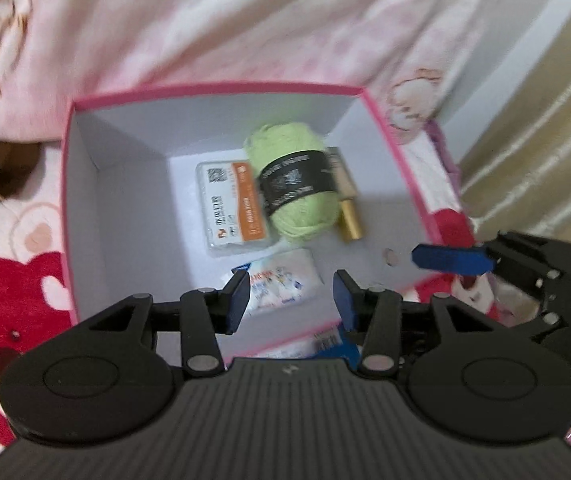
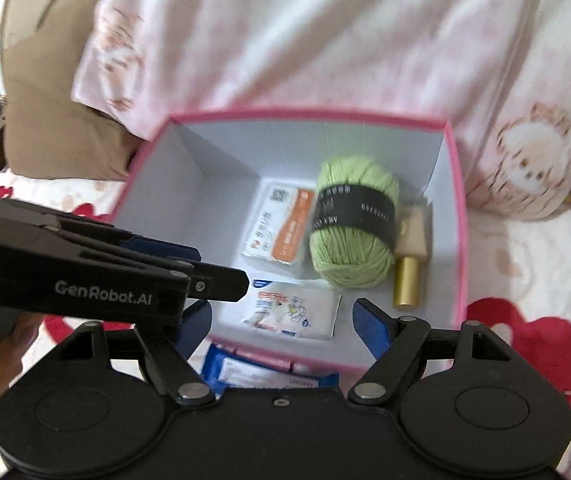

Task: Organize objects
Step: 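Open the left tool to drop the wipes pack and withdraw, then move the left tool to the orange makeup sponge and grasp it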

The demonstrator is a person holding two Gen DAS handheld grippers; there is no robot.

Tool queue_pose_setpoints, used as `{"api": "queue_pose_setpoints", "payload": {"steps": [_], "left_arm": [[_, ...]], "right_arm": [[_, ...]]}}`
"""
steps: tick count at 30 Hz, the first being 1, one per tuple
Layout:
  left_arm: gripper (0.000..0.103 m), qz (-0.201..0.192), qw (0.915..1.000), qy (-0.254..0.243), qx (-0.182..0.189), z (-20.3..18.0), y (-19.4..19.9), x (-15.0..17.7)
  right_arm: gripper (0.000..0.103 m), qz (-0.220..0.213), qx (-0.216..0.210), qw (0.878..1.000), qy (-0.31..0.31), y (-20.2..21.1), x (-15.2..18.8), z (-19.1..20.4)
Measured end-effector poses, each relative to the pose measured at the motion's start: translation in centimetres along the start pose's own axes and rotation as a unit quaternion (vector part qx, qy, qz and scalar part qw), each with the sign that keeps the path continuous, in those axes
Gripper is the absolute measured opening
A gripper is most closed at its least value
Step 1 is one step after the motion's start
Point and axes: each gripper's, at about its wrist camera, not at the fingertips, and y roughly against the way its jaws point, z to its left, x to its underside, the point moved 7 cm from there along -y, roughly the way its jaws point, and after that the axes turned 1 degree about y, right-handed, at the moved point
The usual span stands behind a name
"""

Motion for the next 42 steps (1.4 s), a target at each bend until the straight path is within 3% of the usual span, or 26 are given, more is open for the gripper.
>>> {"api": "queue_pose_setpoints", "payload": {"steps": [11, 16, 20, 30, 37, 42], "left_arm": [[0.047, -0.022, 0.9966, -0.08, -0.008, -3.9, 10.4, 2.4], [0.049, -0.037, 0.9948, -0.094, -0.013, -4.4, 13.8, 4.2], [0.049, -0.043, 0.9924, -0.107, -0.042, -4.5, 15.2, 6.2], [0.051, 0.028, 0.9929, -0.106, -0.046, -3.5, 13.3, 12.8], [0.051, 0.083, 0.9908, -0.093, -0.051, -1.9, 9.2, 16.4], [0.051, 0.1, 0.9903, -0.083, -0.05, -0.8, 6.6, 17.3]], "right_arm": [[0.081, -0.04, 0.022, 0.998, 0.052, 11.5, 1.8, 3.0], [0.082, -0.051, 0.024, 0.996, 0.072, 14.3, 3.8, 4.8], [0.082, -0.052, 0.023, 0.993, 0.103, 15.4, 6.1, 6.7], [0.082, -0.038, -0.005, 0.991, 0.131, 15.4, 11.8, 9.9], [0.082, -0.022, -0.036, 0.991, 0.129, 11.8, 15.3, 10.1], [0.082, -0.032, -0.051, 0.991, 0.123, 8.7, 16.8, 9.9]]}}
